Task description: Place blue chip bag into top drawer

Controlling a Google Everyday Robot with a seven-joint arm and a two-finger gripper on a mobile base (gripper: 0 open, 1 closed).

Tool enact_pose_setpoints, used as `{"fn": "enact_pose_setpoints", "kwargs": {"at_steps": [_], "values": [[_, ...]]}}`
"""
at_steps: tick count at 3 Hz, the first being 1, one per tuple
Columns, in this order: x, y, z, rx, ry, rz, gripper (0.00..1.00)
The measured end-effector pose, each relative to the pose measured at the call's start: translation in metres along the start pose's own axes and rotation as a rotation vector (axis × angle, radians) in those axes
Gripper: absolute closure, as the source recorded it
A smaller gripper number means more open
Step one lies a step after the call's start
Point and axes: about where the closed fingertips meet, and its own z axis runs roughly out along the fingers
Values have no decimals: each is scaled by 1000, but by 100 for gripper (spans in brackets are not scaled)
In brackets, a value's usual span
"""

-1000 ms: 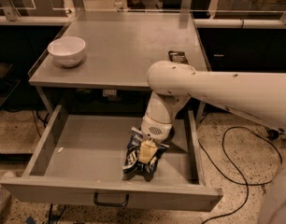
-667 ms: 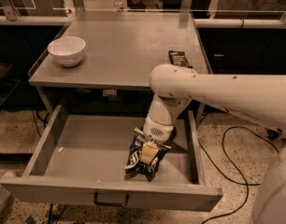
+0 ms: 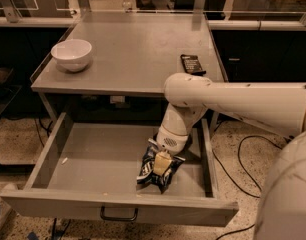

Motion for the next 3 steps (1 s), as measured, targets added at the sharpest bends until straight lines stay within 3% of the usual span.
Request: {"fn": "enact_pose_setpoints", "kwargs": {"at_steps": [1,3], "values": [[3,-3,7,-21,-21,9,99],[3,-3,7,-21,-21,9,52]]}}
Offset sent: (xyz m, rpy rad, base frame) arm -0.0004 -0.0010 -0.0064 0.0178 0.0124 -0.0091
